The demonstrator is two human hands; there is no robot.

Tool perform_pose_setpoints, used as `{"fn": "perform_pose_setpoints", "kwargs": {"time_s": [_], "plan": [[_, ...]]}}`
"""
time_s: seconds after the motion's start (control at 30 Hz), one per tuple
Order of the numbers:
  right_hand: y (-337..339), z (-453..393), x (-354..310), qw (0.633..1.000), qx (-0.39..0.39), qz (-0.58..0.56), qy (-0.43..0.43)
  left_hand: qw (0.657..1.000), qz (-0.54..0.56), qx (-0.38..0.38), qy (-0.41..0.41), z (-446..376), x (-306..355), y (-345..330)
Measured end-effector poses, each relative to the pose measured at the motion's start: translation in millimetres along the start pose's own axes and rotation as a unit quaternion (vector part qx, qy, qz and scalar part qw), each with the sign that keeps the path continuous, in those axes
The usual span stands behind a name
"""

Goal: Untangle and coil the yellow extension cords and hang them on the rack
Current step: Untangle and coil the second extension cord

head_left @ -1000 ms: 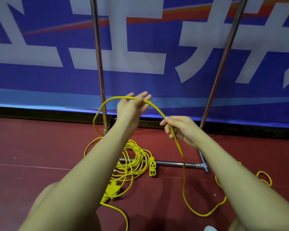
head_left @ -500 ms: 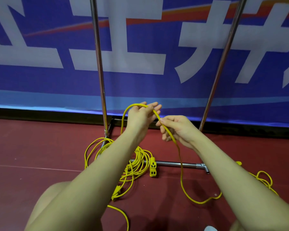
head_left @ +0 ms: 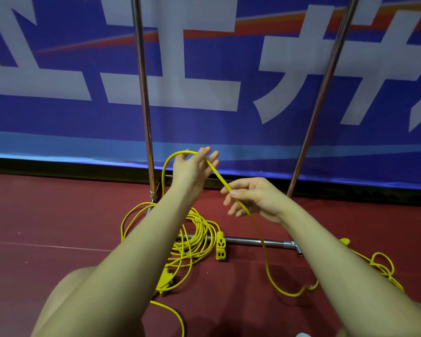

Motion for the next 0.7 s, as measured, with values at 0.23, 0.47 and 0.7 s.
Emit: {"fn": "perform_pose_setpoints", "kwargs": {"time_s": [0.23, 0.47, 0.7], "plan": [[6.9, -5.5, 0.6, 0.999, 0.052, -0.011, -0.011, 0.994, -0.081, -0.070, -0.009, 14.1, -14.7, -12.4], [7.5, -1.9, 3.6, 1.000, 0.014, 0.012, -0.021, 0.997, 0.031, -0.026, -0.061, 0.7, 15.0, -5.7], [10.0, -4.4, 11.6, 0.998, 0.054, 0.027, -0.036, 0.994, -0.100, 0.004, 0.046, -0.1, -13.4, 0.9]]}}
Point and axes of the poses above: each hand's wrist, its own z-axis away from the middle knuckle, its own y-axis out of the back of the hand, x = y × z, the point moved 9 cm from there along -z, towards the middle knuckle, and after that the axes turned 15 degrees about z, right-handed, at the moved point
